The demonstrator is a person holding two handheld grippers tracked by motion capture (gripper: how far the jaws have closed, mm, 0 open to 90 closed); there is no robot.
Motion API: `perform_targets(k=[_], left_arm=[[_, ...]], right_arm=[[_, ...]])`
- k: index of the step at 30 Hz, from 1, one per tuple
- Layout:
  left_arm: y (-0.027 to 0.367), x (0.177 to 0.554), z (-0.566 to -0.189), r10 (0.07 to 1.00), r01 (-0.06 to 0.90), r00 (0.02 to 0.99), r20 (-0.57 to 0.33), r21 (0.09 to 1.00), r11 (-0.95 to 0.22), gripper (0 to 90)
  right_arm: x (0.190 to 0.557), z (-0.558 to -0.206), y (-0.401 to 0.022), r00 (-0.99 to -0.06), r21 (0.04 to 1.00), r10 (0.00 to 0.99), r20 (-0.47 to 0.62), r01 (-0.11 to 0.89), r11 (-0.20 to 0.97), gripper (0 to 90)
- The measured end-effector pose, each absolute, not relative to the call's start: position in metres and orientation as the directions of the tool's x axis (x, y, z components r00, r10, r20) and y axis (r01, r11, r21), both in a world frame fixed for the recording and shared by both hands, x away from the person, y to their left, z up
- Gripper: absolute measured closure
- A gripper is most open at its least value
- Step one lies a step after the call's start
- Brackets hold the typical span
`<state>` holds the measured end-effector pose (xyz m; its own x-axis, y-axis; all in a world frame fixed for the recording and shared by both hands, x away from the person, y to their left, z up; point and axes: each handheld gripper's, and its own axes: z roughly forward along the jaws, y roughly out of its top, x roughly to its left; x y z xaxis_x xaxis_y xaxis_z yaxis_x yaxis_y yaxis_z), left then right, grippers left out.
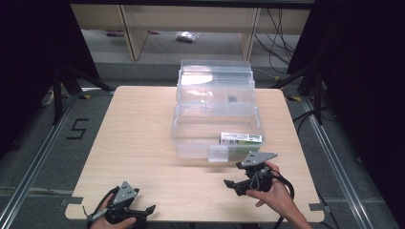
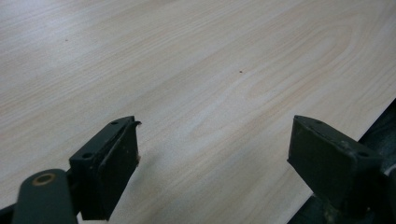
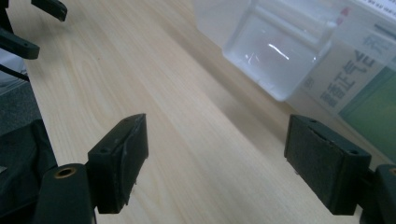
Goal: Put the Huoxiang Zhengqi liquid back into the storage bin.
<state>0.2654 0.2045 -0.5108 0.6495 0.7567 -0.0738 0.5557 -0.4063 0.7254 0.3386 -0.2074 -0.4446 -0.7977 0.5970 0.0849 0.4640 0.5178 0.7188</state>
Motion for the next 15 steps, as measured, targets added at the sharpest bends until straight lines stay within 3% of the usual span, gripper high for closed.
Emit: perform_targets(k=[15], left_arm=[[0.204,0.265,-0.510,0.757,0.557,0.649,-0.072,0.722,-0.410,15.5]], right_arm=[[0.324,-0.459,-0.215,-0.780,0.708,0.617,0.100,0.491,0.507,22.5]])
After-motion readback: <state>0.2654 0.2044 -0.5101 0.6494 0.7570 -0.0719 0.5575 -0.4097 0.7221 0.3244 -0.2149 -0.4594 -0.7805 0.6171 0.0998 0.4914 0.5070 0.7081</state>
